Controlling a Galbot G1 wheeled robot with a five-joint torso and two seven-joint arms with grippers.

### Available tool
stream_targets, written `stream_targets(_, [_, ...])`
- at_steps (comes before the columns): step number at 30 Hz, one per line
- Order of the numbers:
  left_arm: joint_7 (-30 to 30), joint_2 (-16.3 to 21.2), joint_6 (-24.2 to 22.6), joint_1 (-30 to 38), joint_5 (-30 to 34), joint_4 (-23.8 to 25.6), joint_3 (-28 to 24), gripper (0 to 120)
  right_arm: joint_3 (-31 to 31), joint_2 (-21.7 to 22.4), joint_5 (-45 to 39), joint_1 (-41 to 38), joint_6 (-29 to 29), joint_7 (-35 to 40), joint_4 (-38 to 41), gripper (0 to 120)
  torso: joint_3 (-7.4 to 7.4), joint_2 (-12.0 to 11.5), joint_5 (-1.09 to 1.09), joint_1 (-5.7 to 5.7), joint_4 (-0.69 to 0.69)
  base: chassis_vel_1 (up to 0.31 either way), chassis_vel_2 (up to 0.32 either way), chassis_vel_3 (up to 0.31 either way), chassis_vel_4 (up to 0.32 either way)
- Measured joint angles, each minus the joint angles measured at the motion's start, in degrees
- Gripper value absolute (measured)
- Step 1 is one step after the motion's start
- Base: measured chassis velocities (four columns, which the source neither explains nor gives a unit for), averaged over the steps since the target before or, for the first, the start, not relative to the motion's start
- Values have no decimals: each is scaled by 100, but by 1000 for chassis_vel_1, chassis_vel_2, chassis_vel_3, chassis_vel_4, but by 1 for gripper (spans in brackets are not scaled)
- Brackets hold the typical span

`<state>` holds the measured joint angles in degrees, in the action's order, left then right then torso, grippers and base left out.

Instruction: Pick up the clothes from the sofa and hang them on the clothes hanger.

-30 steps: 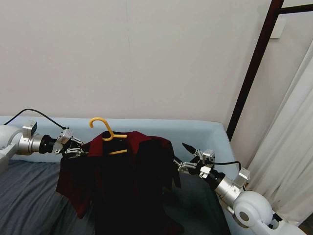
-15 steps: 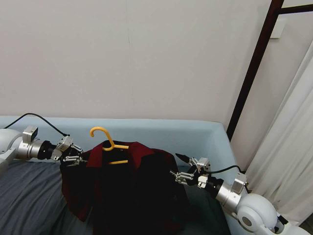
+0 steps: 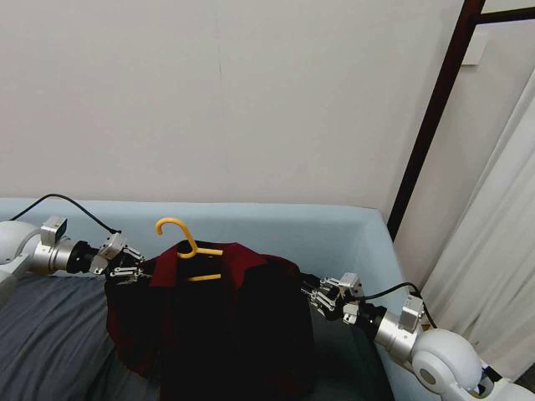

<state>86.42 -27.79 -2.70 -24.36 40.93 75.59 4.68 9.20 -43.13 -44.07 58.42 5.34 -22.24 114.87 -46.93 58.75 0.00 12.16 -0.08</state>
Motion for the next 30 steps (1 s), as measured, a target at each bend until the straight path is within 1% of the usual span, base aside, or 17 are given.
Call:
stream_targets(2, [2,-3,3,8,-11,-4,-4,2,44,12,-62,-18,-26,-197,-28,0,0,0,0,0,0,0,0,0,0])
stream_targets(7, [59,-7,7,10,-40,-22,-6,2,198,54,-442,-90,-37,-735,-89,0,0,0,0,0,0,0,0,0,0])
stream_targets(10, [111,-24,14,-5,-75,-50,-1,2,380,148,-1048,-191,25,-1433,-199,0,0,0,0,0,0,0,0,0,0])
stream_targets(11, [111,-24,14,-5,-75,-50,-1,2,380,148,-1048,-191,25,-1433,-199,0,0,0,0,0,0,0,0,0,0])
stream_targets(14, [117,-67,41,-7,-90,-79,0,2,477,213,-1255,-209,153,-1805,-268,0,0,0,0,0,0,0,0,0,0])
stream_targets(17, [119,-97,61,-4,-93,-85,0,2,500,249,-1205,-203,204,-1944,-320,0,0,0,0,0,0,0,0,0,0])
stream_targets(22, [121,-121,84,4,-90,-87,-6,2,504,279,-1084,-216,259,-1936,-505,0,0,0,0,0,0,0,0,0,0])
stream_targets(25, [122,-121,102,2,-86,-92,-8,2,502,272,-1084,-244,264,-1769,-555,0,0,0,0,0,0,0,0,0,0])
stream_targets(27, [123,-119,128,-16,-83,-98,-10,2,461,263,-1154,-254,270,-1454,-558,0,0,0,0,0,0,0,0,0,0])
stream_targets(29, [125,-119,140,-25,-83,-102,-12,2,442,248,-1225,-257,273,-1350,-559,0,0,0,0,0,0,0,0,0,0])
stream_targets(30, [125,-119,148,-28,-83,-111,-14,2,433,231,-1276,-263,273,-1310,-570,5,0,0,0,0,0,0,0,0,0])
